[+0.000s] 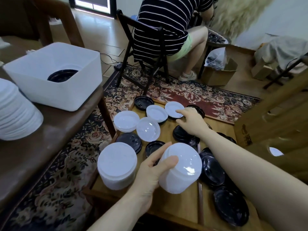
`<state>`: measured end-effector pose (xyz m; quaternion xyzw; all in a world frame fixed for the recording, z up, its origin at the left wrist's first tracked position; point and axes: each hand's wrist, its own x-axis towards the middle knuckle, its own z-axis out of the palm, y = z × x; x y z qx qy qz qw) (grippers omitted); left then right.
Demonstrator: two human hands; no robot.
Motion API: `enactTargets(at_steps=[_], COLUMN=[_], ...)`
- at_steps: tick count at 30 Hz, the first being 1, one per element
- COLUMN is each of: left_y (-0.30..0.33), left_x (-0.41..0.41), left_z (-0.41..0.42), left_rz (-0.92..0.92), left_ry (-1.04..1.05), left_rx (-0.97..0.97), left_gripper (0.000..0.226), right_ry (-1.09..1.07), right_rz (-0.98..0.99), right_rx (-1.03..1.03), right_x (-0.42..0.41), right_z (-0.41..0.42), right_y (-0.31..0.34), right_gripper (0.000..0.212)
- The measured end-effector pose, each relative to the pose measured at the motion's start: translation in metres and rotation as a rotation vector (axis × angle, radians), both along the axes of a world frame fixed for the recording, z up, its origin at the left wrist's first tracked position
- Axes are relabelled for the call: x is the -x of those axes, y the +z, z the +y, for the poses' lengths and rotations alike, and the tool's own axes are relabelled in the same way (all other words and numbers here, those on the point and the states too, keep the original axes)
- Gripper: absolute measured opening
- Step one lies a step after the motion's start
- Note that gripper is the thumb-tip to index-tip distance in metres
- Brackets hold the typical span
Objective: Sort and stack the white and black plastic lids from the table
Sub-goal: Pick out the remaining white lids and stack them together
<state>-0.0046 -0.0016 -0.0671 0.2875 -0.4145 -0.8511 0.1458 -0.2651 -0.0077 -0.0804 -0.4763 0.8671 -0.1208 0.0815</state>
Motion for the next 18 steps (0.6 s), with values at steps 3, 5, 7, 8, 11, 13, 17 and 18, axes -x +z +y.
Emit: enactTargets(at_steps=[3, 5, 7, 8, 11, 13, 17, 18], left_y=[-0.002, -0.003, -0.003, -0.003, -0.003, -0.002, -0.002, -0.002], left_x=[0.003, 0.003, 0.003, 0.003, 0.002, 0.002, 0.002, 0.002], left_z=[-0.005, -0.006, -0.006, -0.006, -0.007, -0.006, -0.004, -0.004], left_rz=[-0.003, 0.004, 0.008, 0.007, 0.005, 0.01, 0.015, 0.016], left_ry=[-0.002, -0.009, -0.015, -0.014, 0.005, 0.008, -0.006, -0.007], left_rx=[-0.02, -0.034, -0.038, -0.035, -0.034, -0.04, -0.041, -0.042], left_gripper=[0.066, 0.065, 0.064, 0.065, 0.067, 0.067, 0.066, 0.066], right_ry=[0.009, 0.017, 0.036, 0.052, 0.062, 0.06, 0.036, 0.034], right_rz=[0.137, 0.211, 0.272, 0.3, 0.332, 0.354, 0.407, 0.432], right_rx=[-0.113, -0.149, -0.183, -0.192, -0.182, -0.18, -0.226, -0.242], right_x=[0.01, 0.012, 0.011, 0.01, 0.01, 0.011, 0.013, 0.014], right_z=[-0.017, -0.023, -0.024, -0.023, -0.023, -0.025, -0.031, -0.031], right_y=[-0.009, -0.013, -0.016, -0.018, -0.021, -0.02, -0.019, -0.021], right_gripper=[0.038, 0.031, 0.027, 0.028, 0.034, 0.032, 0.025, 0.024])
